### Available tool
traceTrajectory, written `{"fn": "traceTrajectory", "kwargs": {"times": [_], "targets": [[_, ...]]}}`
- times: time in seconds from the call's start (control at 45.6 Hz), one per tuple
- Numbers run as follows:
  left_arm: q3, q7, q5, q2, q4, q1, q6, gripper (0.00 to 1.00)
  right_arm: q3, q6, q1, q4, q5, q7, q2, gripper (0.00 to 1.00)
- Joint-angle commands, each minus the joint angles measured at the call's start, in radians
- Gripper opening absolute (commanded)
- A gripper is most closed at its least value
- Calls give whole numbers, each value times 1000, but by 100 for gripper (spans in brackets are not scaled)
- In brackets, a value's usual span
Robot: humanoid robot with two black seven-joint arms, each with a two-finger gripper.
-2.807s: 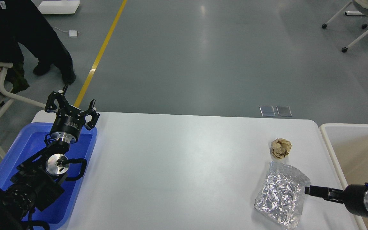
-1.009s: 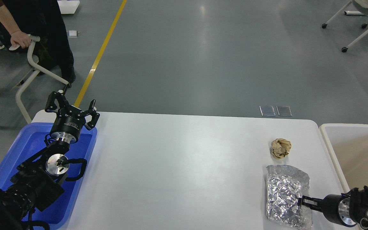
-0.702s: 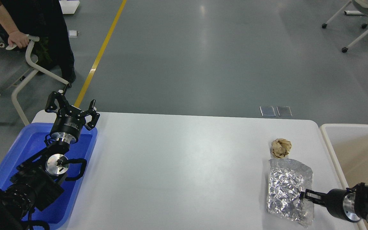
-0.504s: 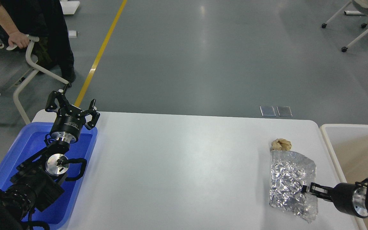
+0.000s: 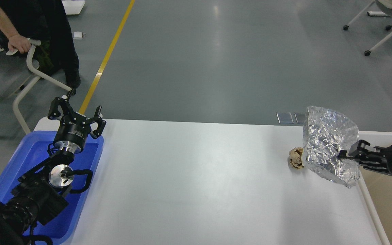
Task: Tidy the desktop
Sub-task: 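Lift the foil wrapper and carry it over the white bin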
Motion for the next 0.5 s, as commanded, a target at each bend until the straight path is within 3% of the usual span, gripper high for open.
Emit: {"fn": "traceTrajectory", "kwargs": {"times": [0.0,0.263,0.482], "targets": [[0,0,0,0,0,0,0,100,-2,153,259,-7,115,-36,-77,0],[0,0,0,0,0,0,0,100,-8,202,408,-85,114,-39,-92,0],[0,0,0,0,0,-1,0,100,-33,199,403,-418,98,-44,8,0]]}}
